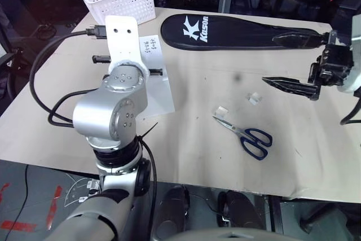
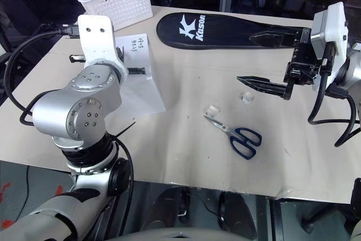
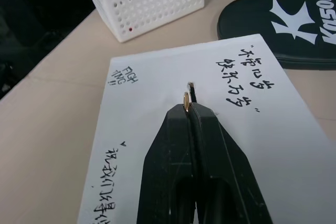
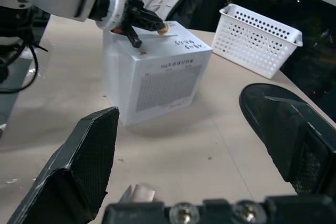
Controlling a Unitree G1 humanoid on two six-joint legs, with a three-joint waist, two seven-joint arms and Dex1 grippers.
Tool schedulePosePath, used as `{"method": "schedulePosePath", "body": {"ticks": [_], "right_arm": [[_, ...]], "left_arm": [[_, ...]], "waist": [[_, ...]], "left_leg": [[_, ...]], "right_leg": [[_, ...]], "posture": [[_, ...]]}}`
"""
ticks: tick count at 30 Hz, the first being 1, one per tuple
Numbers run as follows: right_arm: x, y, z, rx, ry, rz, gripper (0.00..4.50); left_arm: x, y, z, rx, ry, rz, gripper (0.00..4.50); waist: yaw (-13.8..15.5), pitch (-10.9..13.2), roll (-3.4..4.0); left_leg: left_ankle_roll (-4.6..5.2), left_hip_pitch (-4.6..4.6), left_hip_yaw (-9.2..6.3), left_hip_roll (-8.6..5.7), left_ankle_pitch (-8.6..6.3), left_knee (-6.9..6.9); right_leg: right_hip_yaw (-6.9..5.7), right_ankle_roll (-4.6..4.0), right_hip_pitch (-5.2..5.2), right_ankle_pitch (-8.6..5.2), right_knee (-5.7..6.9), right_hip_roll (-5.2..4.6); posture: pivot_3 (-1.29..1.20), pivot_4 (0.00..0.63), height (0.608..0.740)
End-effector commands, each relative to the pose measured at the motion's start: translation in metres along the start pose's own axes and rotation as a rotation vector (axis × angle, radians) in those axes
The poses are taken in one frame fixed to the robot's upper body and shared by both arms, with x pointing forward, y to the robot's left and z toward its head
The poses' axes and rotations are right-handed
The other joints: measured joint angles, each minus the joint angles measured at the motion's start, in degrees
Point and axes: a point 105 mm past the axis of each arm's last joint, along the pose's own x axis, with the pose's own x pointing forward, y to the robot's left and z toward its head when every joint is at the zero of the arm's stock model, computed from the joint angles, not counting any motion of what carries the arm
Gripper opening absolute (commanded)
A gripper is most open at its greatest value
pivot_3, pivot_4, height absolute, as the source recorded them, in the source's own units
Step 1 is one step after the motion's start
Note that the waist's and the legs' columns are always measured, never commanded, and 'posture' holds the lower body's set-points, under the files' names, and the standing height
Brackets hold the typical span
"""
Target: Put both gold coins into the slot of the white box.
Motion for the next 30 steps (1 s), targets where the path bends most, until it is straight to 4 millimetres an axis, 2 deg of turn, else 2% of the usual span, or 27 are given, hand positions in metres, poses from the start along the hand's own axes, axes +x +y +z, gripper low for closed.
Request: {"method": "schedulePosePath", "body": {"ticks": [1,12,17,20,21,23,25,27,30], "right_arm": [[-0.010,-0.003,0.009,-0.044,-0.013,-0.021,4.48],[-0.014,-0.003,0.005,-0.038,-0.008,-0.020,4.48],[-0.012,-0.002,0.005,-0.036,-0.015,-0.022,4.50],[-0.013,-0.001,0.004,-0.031,-0.019,-0.023,4.50],[-0.013,-0.001,0.003,-0.028,-0.021,-0.025,4.50],[-0.014,-0.002,0.003,-0.014,-0.029,-0.035,4.50],[-0.015,-0.002,-0.002,0.004,-0.022,-0.054,4.50],[-0.018,-0.001,-0.012,0.033,0.008,-0.073,4.50],[-0.028,0.004,-0.038,0.100,0.095,-0.127,4.50]], "left_arm": [[0.000,-0.002,-0.001,-0.009,0.020,-0.012,0.00],[0.001,0.001,-0.004,-0.036,0.038,0.012,0.00],[-0.004,0.004,0.013,-0.068,-0.065,-0.032,1.70],[-0.015,-0.007,0.023,-0.050,-0.165,-0.207,1.70],[-0.022,-0.015,0.027,-0.015,-0.221,-0.314,1.70],[-0.045,-0.037,0.023,-0.007,-0.268,-0.633,1.70],[-0.066,-0.038,0.019,-0.039,-0.320,-0.821,1.70],[-0.079,-0.037,0.007,-0.056,-0.314,-0.964,1.70],[-0.090,-0.032,-0.024,-0.019,-0.254,-1.082,1.70]], "waist": [[-0.01,0.00,0.00],[-0.01,0.00,-0.01],[-0.02,0.00,-0.01],[-0.05,0.01,-0.01],[-0.08,0.00,0.00],[-0.15,0.00,0.02],[-0.14,-0.01,0.03],[-0.15,-0.01,0.03],[-0.14,-0.02,0.05]], "left_leg": [[0.00,0.00,0.00,0.00,0.00,0.00],[0.00,-0.01,-0.02,-0.01,0.00,0.01],[0.00,-0.01,-0.02,-0.01,0.00,0.02],[-0.01,-0.02,-0.02,-0.01,0.00,0.03],[-0.01,-0.02,-0.01,-0.01,0.00,0.03],[-0.03,-0.01,0.01,0.02,0.01,0.02],[-0.04,0.00,0.00,0.03,0.01,0.03],[-0.04,-0.01,-0.01,0.04,0.01,0.05],[-0.04,0.06,-0.01,0.04,0.01,0.05]], "right_leg": [[0.01,0.00,0.00,0.00,0.00,0.00],[0.03,0.00,0.00,0.00,0.03,-0.04],[0.03,0.00,0.00,0.00,0.04,-0.05],[0.01,0.00,0.00,0.01,0.04,-0.05],[0.02,0.00,0.00,0.01,0.04,-0.08],[0.05,-0.01,-0.01,0.01,0.04,-0.19],[0.01,-0.02,-0.01,0.01,0.05,-0.23],[0.01,-0.03,0.00,0.01,0.04,-0.27],[0.02,-0.04,0.05,0.00,0.05,-0.25]], "posture": [[0.00,0.150,0.740],[0.00,0.150,0.740],[0.00,0.150,0.740],[0.00,0.150,0.740],[0.00,0.150,0.740],[0.00,0.150,0.740],[0.00,0.150,0.740],[0.00,0.150,0.740],[0.00,0.150,0.740]]}}
